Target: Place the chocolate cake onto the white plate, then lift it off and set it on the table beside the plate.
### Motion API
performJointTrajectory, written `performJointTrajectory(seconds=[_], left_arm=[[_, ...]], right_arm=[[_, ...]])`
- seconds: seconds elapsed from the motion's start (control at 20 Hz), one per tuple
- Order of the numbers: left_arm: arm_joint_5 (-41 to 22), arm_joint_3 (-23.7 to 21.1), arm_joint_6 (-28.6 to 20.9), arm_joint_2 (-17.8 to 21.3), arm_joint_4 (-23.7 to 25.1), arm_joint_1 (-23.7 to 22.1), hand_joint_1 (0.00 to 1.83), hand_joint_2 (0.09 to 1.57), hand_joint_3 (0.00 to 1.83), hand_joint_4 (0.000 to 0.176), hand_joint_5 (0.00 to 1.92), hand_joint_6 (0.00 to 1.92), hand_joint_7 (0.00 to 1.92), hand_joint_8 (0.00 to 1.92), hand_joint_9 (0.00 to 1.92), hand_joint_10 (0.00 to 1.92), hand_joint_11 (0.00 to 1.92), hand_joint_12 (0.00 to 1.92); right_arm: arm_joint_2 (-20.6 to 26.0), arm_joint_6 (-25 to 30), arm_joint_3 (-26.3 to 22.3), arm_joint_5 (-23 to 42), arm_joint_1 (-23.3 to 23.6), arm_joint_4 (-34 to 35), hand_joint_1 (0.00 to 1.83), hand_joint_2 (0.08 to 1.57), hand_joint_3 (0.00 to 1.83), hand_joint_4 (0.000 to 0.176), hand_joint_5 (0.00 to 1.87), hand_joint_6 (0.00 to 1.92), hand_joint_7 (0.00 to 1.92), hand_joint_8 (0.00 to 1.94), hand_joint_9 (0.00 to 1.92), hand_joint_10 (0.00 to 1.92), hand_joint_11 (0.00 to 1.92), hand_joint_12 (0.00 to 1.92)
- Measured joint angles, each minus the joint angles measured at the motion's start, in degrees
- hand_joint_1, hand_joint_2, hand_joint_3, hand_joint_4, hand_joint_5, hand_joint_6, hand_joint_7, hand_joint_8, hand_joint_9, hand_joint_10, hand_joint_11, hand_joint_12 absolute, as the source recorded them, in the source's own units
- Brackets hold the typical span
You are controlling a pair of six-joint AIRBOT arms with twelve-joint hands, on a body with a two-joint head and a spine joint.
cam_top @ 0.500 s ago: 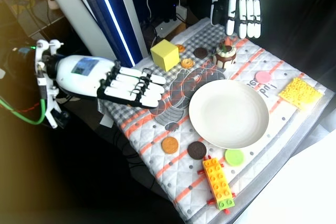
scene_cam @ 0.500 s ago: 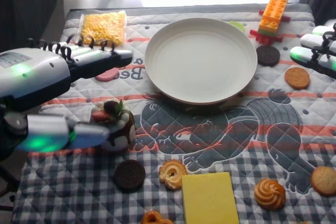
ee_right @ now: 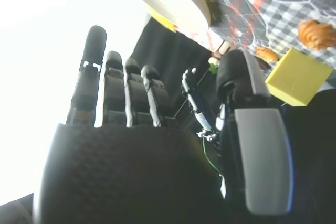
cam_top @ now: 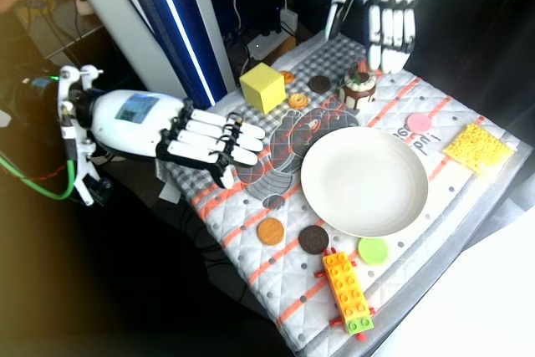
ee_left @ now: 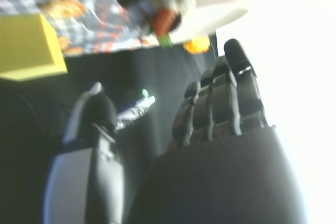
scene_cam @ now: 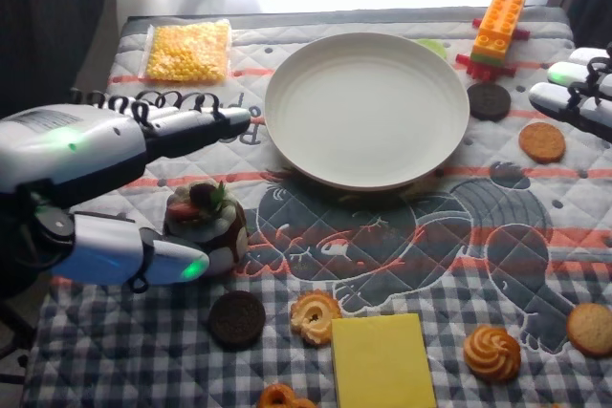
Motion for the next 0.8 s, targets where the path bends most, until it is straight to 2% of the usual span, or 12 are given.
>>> performJointTrajectory(seconds=[0.05, 0.15, 0.3, 0.35, 0.4, 0.45, 0.5, 0.55, 0.6, 0.7, 0.75, 0.8], left_arm=[[1.18, 0.63, 0.00, -0.76, -0.15, -0.31, 0.72, 1.07, 0.00, 0.085, 0.03, 0.00, 0.05, 0.01, 0.04, 0.01, 0.00, 0.60], [3.61, 2.60, 0.00, -2.84, -0.63, -0.68, 0.84, 1.04, 0.00, 0.065, 0.16, 0.02, 0.15, 0.01, 0.11, 0.02, 0.00, 0.64], [6.84, 4.26, -0.02, -4.90, -1.70, -0.79, 0.96, 1.06, 0.00, 0.067, 0.30, 0.04, 0.26, 0.02, 0.26, 0.06, 0.00, 1.12], [7.37, 4.57, -0.02, -5.42, -1.70, -0.79, 0.98, 1.08, 0.01, 0.053, 0.37, 0.06, 0.32, 0.04, 0.32, 0.10, 0.00, 1.33], [7.69, 4.79, -0.04, -5.90, -1.84, -0.79, 1.01, 1.10, 0.00, 0.037, 0.43, 0.05, 0.37, 0.11, 0.20, 0.69, 0.00, 1.54], [7.58, 4.90, -0.13, -5.99, -2.14, -0.76, 1.00, 1.14, 0.00, 0.035, 0.44, 0.28, 0.28, 0.61, 0.13, 1.10, 0.00, 1.62], [7.10, 5.03, -0.17, -6.10, -2.86, -0.66, 1.05, 1.14, 0.00, 0.000, 0.36, 0.78, 0.22, 1.07, 0.18, 1.35, 0.10, 1.73], [6.82, 5.03, -0.17, -6.10, -2.95, -0.66, 1.05, 1.15, 0.00, 0.000, 0.23, 1.21, 0.18, 1.33, 0.19, 1.52, 0.15, 1.79], [6.45, 5.03, -0.13, -6.10, -2.95, -0.66, 1.15, 1.14, 0.00, 0.000, 0.26, 1.44, 0.21, 1.47, 0.23, 1.63, 0.23, 1.82], [6.27, 5.03, -0.15, -6.08, -3.02, -0.33, 1.02, 1.35, 0.01, 0.000, 0.52, 1.64, 0.11, 1.63, 0.15, 1.75, 0.14, 1.91], [6.27, 5.01, -0.15, -5.99, -3.02, -0.33, 0.98, 1.43, 0.01, 0.000, 0.41, 1.78, 0.38, 1.80, 0.18, 1.80, 0.21, 1.92], [5.90, 4.70, -0.11, -5.57, -3.02, -0.35, 0.97, 1.45, 0.00, 0.018, 0.39, 1.82, 0.43, 1.82, 0.20, 1.78, 0.22, 1.92]], right_arm=[[0.00, 0.00, 0.00, -0.02, 0.00, 0.31, 0.59, 1.28, 0.00, 0.000, 0.00, 0.00, 0.00, 0.00, 0.00, 0.00, 0.00, 0.59], [-0.20, 0.00, 0.07, -0.02, 0.00, 0.72, 0.57, 1.29, 0.00, 0.000, 0.00, 0.00, 0.00, 0.00, 0.00, 0.00, 0.00, 0.70], [-0.35, 0.00, 0.07, -0.04, 0.00, 0.79, 0.63, 1.28, 0.00, 0.000, 0.00, 0.00, 0.00, 0.00, 0.01, 0.01, 0.00, 0.77], [-0.35, 0.00, 0.07, -0.04, -0.09, 0.87, 0.64, 1.27, 0.00, 0.000, 0.00, 0.00, 0.00, 0.00, 0.03, 0.01, 0.00, 0.87], [-0.35, 0.00, 0.07, -0.02, -0.11, 0.87, 0.64, 1.26, 0.00, 0.000, 0.00, 0.00, 0.00, 0.00, 0.05, 0.02, 0.00, 0.96], [-0.35, 0.00, 0.07, -0.02, -0.11, 0.90, 0.65, 1.26, 0.00, 0.000, 0.00, 0.00, 0.00, 0.00, 0.05, 0.02, 0.00, 1.01], [-0.35, 0.00, 0.07, -0.02, -0.11, 1.05, 0.65, 1.26, 0.00, 0.000, 0.00, 0.00, 0.00, 0.00, 0.05, 0.01, 0.00, 1.02], [-0.35, 0.00, 0.07, -0.02, -0.11, 1.20, 0.67, 1.25, 0.00, 0.000, 0.00, 0.00, 0.00, 0.00, 0.05, 0.01, 0.00, 1.08], [-0.35, 0.00, 0.07, -0.02, -0.17, 1.31, 0.66, 1.26, 0.00, 0.000, 0.00, 0.00, 0.00, 0.00, 0.01, 0.00, 0.00, 1.08], [-0.35, 0.00, 0.07, 0.04, -0.42, 1.40, 0.67, 1.27, 0.01, 0.000, 0.00, 0.00, 0.00, 0.00, 0.00, 0.00, 0.00, 1.08], [-0.35, 0.00, 0.07, 0.00, -0.42, 1.40, 0.64, 1.29, 0.01, 0.000, 0.00, 0.00, 0.00, 0.00, 0.00, 0.00, 0.00, 0.88], [-0.35, 0.00, 0.07, -0.09, -0.48, 1.40, 0.66, 1.29, 0.00, 0.000, 0.00, 0.00, 0.00, 0.00, 0.00, 0.00, 0.00, 0.76]])
